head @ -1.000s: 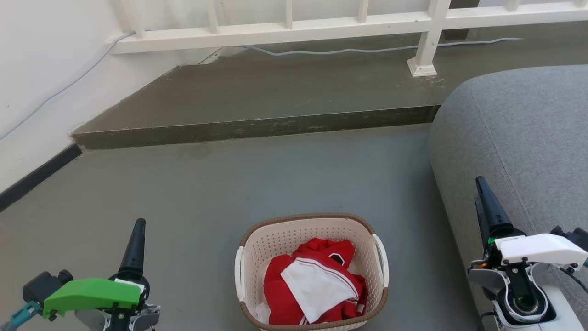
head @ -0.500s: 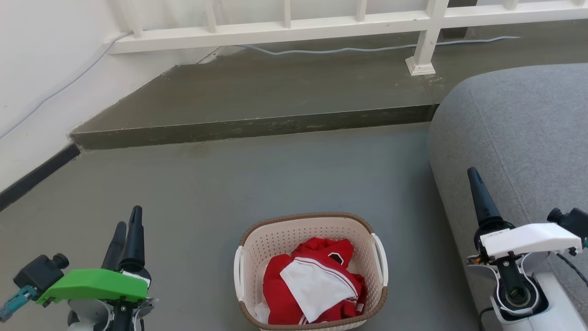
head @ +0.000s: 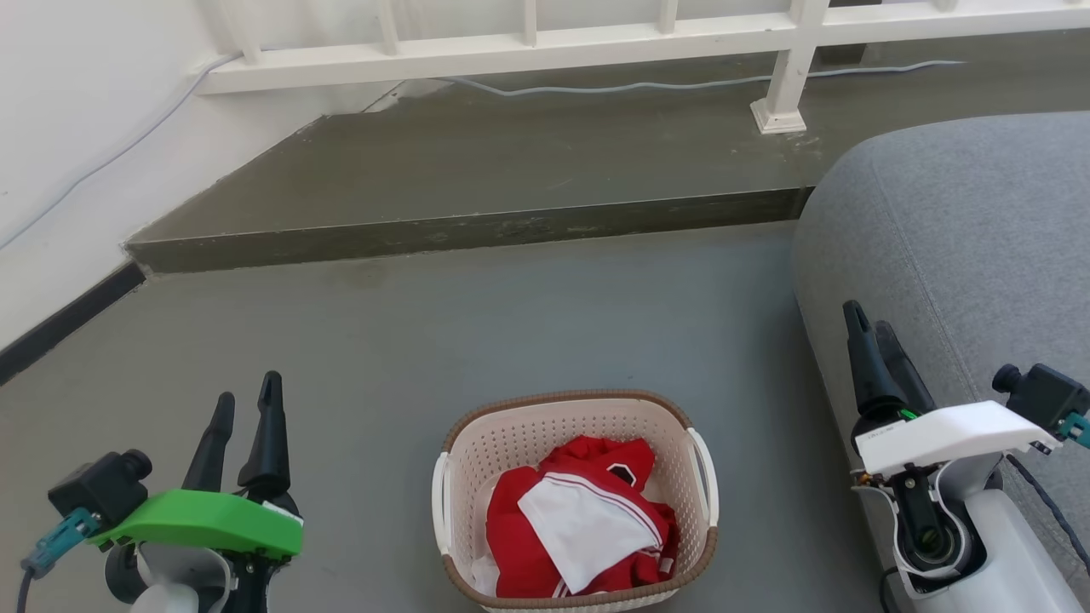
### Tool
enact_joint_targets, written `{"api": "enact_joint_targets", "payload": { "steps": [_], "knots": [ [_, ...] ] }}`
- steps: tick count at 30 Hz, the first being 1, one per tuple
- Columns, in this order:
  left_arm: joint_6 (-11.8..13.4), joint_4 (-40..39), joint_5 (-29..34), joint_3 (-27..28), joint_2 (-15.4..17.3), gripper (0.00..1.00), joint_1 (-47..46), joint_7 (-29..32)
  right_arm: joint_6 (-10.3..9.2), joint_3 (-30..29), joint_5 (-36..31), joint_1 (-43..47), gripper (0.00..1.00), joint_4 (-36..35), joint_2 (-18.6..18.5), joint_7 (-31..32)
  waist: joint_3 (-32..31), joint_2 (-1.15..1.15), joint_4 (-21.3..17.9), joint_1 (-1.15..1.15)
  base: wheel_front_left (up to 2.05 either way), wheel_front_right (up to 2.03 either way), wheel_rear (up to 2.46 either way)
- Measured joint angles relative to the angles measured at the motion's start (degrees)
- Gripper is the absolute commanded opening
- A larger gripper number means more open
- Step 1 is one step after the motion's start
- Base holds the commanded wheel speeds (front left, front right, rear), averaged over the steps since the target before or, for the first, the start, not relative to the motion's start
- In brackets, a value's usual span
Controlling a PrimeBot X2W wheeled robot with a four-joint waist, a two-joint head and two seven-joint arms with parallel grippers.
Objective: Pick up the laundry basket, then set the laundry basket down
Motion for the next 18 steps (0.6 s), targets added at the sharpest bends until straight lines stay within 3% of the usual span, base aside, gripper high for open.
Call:
{"api": "enact_joint_targets", "payload": {
  "steps": [18],
  "knots": [
    [0.6,-1.1,15.2,-0.8,-0.8,1.00,-0.4,-3.5,-2.15,2.5,-16.6,-1.1,1.00,-0.4,0.0,-3.6,0.6,0.00,0.0,0.00,0.00,0.00,0.00]
  ]
}}
